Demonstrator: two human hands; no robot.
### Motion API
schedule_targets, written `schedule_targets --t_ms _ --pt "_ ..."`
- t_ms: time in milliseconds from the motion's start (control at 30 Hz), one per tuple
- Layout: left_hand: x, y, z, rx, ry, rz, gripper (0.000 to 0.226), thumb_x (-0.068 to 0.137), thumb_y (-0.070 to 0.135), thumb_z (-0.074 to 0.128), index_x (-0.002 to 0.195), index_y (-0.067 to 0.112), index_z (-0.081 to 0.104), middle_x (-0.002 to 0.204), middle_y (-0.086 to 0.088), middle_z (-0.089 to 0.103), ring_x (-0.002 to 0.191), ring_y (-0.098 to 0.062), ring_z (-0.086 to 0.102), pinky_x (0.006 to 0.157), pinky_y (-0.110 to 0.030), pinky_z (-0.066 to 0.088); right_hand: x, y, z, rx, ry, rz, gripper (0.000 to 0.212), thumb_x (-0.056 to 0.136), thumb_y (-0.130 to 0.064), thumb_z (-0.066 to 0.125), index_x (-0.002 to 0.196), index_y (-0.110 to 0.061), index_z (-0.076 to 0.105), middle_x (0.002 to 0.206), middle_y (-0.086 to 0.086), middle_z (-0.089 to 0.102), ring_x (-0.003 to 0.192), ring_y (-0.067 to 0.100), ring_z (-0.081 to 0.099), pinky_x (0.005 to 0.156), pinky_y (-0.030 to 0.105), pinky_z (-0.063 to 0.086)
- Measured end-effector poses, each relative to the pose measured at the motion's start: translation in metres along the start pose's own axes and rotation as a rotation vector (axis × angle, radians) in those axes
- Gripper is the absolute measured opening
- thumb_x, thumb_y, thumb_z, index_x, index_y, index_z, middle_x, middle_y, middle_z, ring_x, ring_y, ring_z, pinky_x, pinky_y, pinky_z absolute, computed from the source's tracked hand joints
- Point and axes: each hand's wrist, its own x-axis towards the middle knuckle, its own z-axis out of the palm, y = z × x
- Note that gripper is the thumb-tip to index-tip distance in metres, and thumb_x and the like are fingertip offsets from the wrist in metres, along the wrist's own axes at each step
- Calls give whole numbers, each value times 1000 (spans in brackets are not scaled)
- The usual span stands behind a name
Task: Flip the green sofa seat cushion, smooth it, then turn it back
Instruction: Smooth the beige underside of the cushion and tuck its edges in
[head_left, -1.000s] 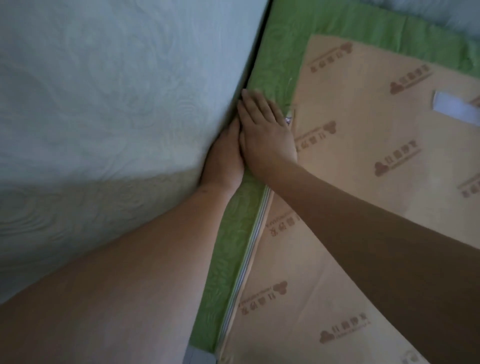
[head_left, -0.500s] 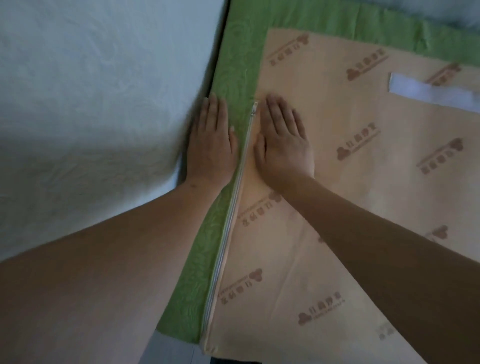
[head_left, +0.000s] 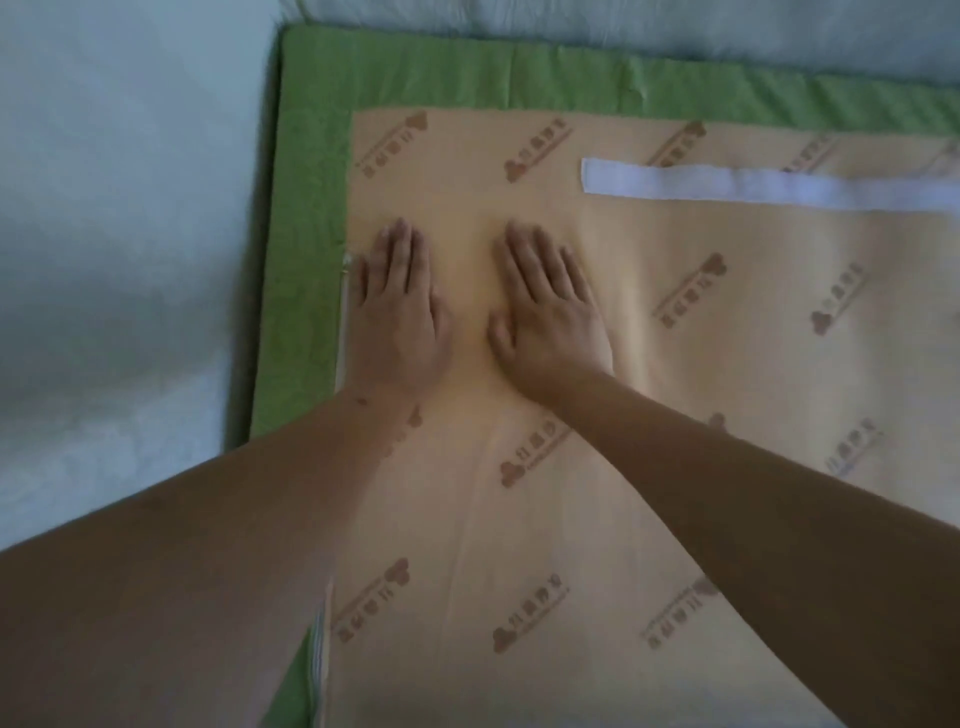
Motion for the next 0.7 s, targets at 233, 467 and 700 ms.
schedule_targets --t_ms 233,467,700 --pt "17 46 4 34 -46 104 61 99 28 23 156 6 23 164 -11 20 152 -25 16 123 -44 16 -26 57 -15 9 -16 32 65 102 -37 29 159 -12 12 166 3 -1 154 18 0 125 39 7" --pt "15 110 20 4 -21 126 60 98 28 24 154 6 29 163 -12 23 152 -26 19 123 -46 16 -29 95 -31 57 137 47 61 101 -31 26 157 -8 20 165 7 14 153 21 12 125 38 8" --pt "14 158 30 29 3 172 57 98 23 33 152 5 34 161 -9 29 151 -25 23 122 -47 19 -19 133 -64 65 304 63 58 101 -24 37 154 -3 29 162 10 25 151 24 20 124 42 17"
